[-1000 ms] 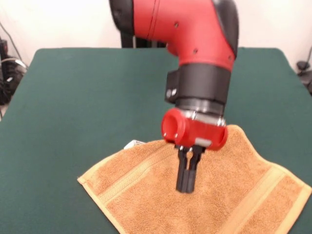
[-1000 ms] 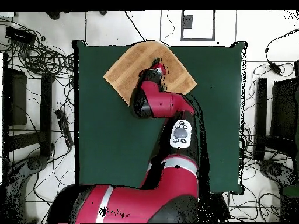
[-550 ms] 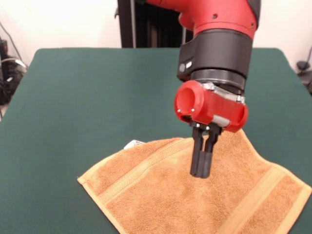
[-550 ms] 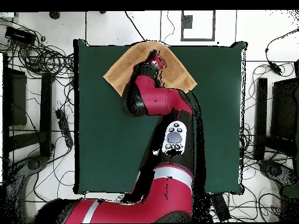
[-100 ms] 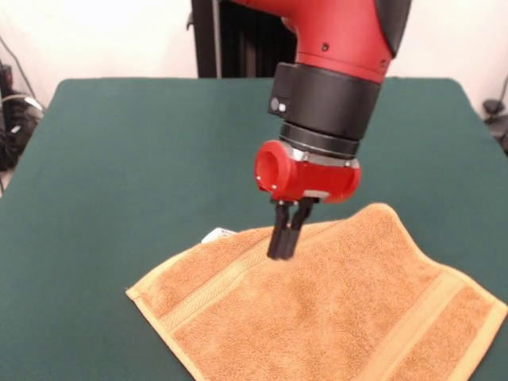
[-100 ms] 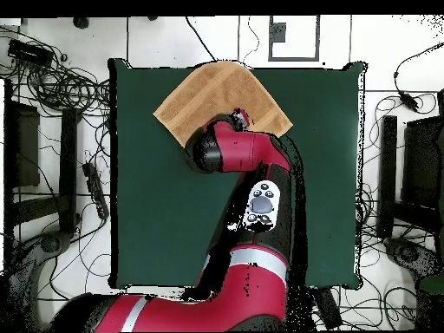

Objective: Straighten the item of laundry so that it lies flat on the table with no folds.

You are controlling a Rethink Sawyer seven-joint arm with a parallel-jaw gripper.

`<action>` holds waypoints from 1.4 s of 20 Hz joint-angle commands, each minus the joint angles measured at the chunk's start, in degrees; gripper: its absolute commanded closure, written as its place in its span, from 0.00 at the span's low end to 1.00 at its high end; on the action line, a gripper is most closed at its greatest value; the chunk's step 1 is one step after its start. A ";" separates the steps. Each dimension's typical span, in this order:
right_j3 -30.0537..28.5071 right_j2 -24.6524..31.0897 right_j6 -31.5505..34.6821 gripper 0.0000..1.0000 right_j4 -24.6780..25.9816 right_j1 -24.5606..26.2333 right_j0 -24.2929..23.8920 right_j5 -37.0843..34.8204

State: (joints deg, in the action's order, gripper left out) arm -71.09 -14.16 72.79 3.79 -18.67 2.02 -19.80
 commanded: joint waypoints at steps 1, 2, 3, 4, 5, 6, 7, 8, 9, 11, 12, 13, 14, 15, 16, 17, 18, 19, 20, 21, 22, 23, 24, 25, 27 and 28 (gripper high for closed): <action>-0.08 4.23 6.12 1.00 -1.93 2.19 -0.35 -13.34; 0.75 3.99 6.61 1.00 -2.10 2.66 -0.55 -15.59; 2.11 3.64 6.81 1.00 -2.04 3.48 -0.56 -18.21; 2.78 3.13 6.88 1.00 -1.57 3.87 -0.60 -19.56; 3.24 3.22 6.68 1.00 -1.22 4.04 -0.89 -20.63; 2.90 3.29 6.59 1.00 -0.68 3.70 -1.23 -19.90; 2.87 3.65 6.47 1.00 -0.23 3.53 -1.51 -19.43; 2.73 4.08 6.50 1.00 -0.01 3.35 -1.87 -18.52; 2.59 4.51 6.53 1.00 0.21 3.17 -2.22 -17.60; 3.37 5.16 7.12 1.00 0.20 3.63 -2.59 -15.57; 3.82 5.21 7.43 1.00 0.25 4.00 -2.59 -14.91; 4.16 5.32 7.59 1.00 0.32 4.27 -2.77 -13.98; 3.96 5.63 7.53 1.00 0.40 4.20 -2.93 -13.11; 3.77 6.05 7.36 1.00 0.37 4.21 -3.34 -12.53; 3.56 6.28 7.30 1.00 0.43 4.24 -3.50 -12.08; 3.14 6.87 7.07 1.00 0.43 4.30 -3.97 -11.20; 2.73 7.46 6.84 1.00 0.44 4.35 -4.44 -10.31; 2.44 8.22 6.66 1.00 0.45 4.62 -5.01 -9.02; 2.19 9.09 6.32 1.00 0.38 4.86 -5.57 -8.15; 2.45 10.09 5.83 1.00 0.31 5.44 -6.21 -7.38; 2.41 11.23 5.13 1.00 0.07 5.78 -6.95 -7.46; 2.37 12.37 4.43 1.00 -0.17 6.12 -7.69 -7.55; 2.43 13.15 3.85 1.00 -0.40 6.45 -8.25 -8.61; 2.49 13.92 3.26 1.00 -0.63 6.78 -8.81 -9.66; 2.68 15.27 2.18 1.00 -0.96 7.35 -9.83 -12.03; 2.81 15.79 1.97 1.00 -0.92 7.59 -10.20 -12.62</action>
State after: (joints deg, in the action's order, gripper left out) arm -66.98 -8.82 72.79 4.19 -16.99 -7.88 -29.55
